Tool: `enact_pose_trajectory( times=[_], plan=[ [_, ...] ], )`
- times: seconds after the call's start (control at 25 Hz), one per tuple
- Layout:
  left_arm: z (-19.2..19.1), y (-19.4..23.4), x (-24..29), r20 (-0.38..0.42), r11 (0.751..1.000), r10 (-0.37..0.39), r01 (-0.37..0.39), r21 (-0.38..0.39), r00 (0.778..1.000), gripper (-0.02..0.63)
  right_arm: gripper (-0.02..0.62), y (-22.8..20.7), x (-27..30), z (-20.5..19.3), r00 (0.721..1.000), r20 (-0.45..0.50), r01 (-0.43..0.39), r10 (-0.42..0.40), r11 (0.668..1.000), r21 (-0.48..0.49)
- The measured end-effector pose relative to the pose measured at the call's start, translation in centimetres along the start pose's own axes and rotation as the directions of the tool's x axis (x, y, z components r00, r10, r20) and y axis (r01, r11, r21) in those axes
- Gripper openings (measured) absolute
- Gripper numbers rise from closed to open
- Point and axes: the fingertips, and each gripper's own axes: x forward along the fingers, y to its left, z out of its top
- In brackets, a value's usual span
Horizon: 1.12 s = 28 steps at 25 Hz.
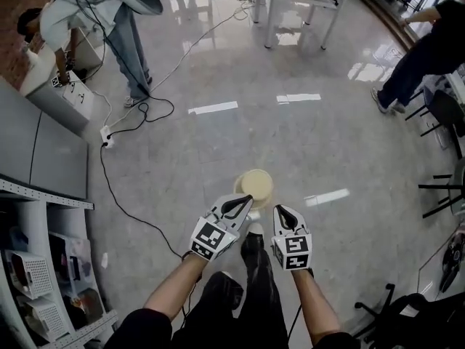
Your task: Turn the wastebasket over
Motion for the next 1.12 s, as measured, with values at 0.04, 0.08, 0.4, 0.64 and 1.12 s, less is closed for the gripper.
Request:
enact_pose_trajectory(
  times=[0.04,0.08,0.4,0.64,1.12],
  plan=[
    [1.8,-1.1,-1.4,0.007,1.0,-0.007,0.007,0.007,1.0,0.008,0.018,0.8,-2.0,1.0,1.0,0.011,0.007,-0.007,1.0,0.016],
    [3.3,-2.2,-2.8,0.012,1.0,-0.011,0.011,0.012,1.0,0.008,0.018,1.6,-4.0,1.9,1.0,0.022,0.016,-0.016,0.999,0.033],
    [10.2,-9.9,-13.9,0.043,0.997,0.033,-0.03,-0.066,0.999,0.008,0.018,9.2,-18.1,4.4,0.995,0.047,0.082,-0.09,0.984,0.158],
    [12.1,-15.3,-18.4,0.061,0.997,0.042,-0.038,-0.062,0.997,0.008,0.018,13.7,-24.3,4.2,0.993,0.085,0.067,-0.082,0.983,0.173],
    [10.1,-24.0,-25.7,0.077,0.997,0.069,-0.066,-0.047,0.995,0.008,0.017,19.4,-33.5,0.5,0.986,0.146,0.06,-0.08,0.989,0.138]
  ],
)
